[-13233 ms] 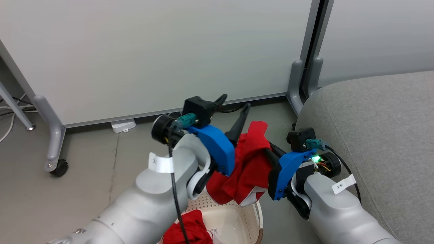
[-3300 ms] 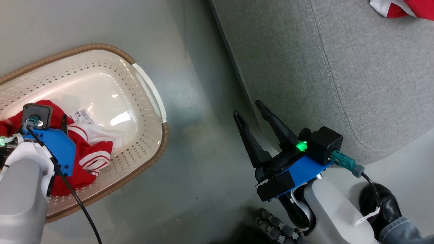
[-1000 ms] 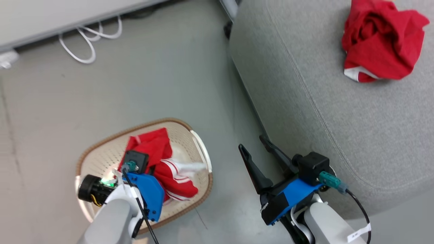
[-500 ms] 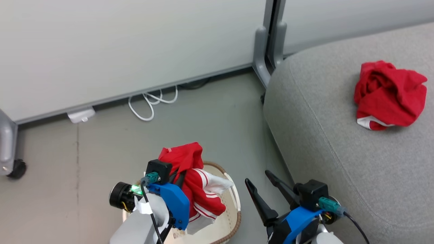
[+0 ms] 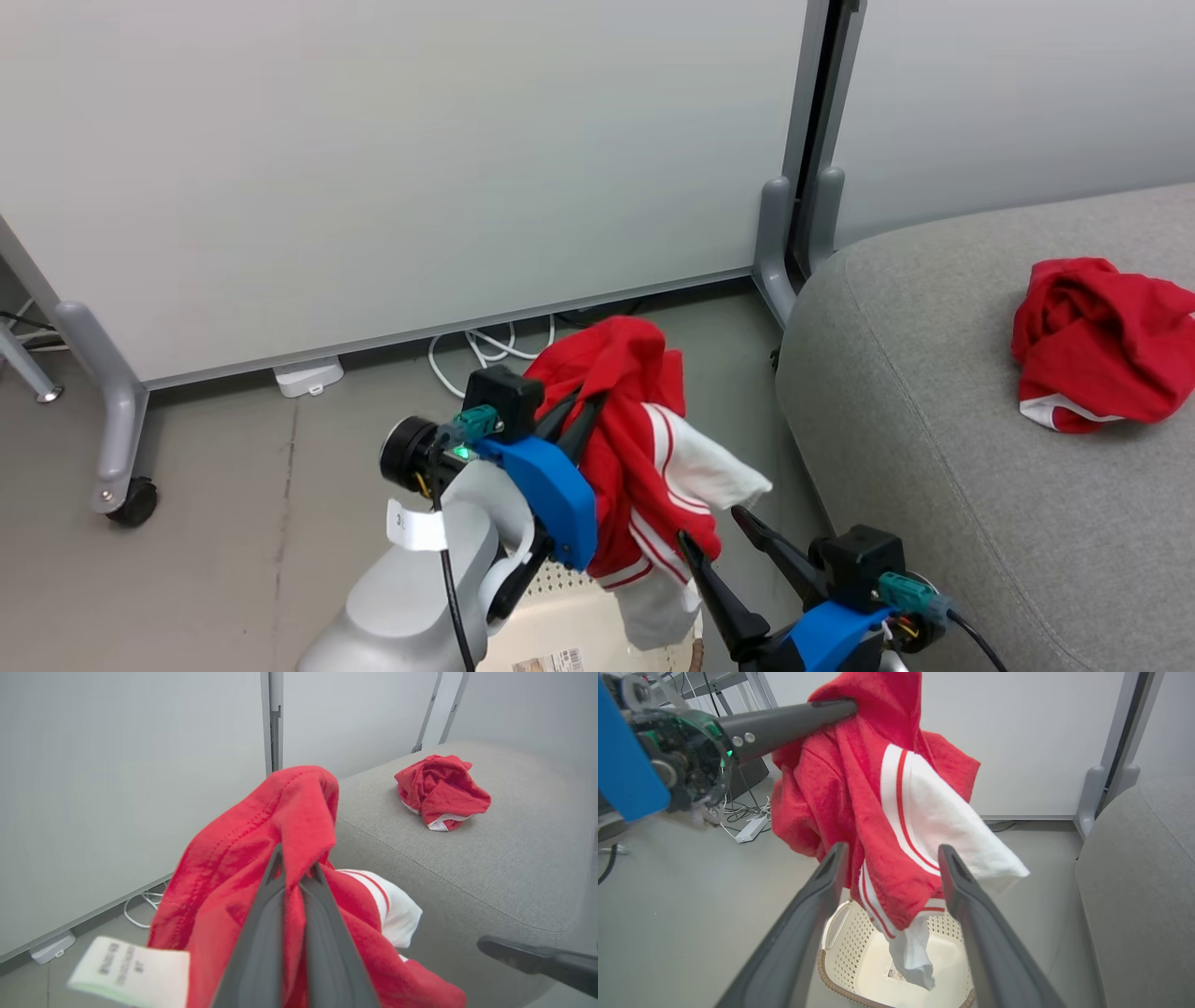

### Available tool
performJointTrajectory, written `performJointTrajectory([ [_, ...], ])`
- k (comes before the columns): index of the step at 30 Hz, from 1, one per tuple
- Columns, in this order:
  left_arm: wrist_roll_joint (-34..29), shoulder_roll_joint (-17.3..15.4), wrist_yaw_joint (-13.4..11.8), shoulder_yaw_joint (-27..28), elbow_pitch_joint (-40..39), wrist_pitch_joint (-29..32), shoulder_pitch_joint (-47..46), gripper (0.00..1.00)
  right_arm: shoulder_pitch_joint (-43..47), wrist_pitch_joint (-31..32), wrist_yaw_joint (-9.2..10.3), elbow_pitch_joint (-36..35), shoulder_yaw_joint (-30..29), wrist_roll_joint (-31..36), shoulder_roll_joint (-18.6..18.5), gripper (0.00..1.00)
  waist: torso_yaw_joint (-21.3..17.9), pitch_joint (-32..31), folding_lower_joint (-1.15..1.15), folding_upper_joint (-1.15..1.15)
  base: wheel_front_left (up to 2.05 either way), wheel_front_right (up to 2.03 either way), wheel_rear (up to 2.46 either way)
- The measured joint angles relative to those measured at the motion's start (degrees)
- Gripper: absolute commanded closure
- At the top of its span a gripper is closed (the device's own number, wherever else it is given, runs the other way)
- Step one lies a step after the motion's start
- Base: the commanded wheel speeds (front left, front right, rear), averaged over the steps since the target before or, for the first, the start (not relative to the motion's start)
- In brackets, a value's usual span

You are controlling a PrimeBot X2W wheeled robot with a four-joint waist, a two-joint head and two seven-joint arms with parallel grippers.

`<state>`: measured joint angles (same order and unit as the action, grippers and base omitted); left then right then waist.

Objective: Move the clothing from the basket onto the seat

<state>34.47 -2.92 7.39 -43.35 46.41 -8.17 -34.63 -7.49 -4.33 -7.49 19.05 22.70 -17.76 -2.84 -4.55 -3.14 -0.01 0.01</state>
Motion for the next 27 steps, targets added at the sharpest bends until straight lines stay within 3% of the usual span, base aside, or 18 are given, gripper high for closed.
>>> performJointTrajectory([
  [12, 6.87, 0.03, -1.56, -5.97, -3.58, 1.55, -4.50, 1.00, 1.64, 1.24, 0.00, -1.45, -0.46, 0.19, -0.01, 0.00, 0.96, -1.52, 0.01, 0.00, 0.00, 0.00, 0.00],
  [27, 12.33, 0.03, -3.32, -11.35, -2.37, 0.94, -6.22, 1.00, 1.73, 1.74, 0.00, -2.04, -1.21, 0.58, -0.01, 0.00, 0.70, -1.11, 0.01, 0.00, 0.00, 0.00, 0.00],
])
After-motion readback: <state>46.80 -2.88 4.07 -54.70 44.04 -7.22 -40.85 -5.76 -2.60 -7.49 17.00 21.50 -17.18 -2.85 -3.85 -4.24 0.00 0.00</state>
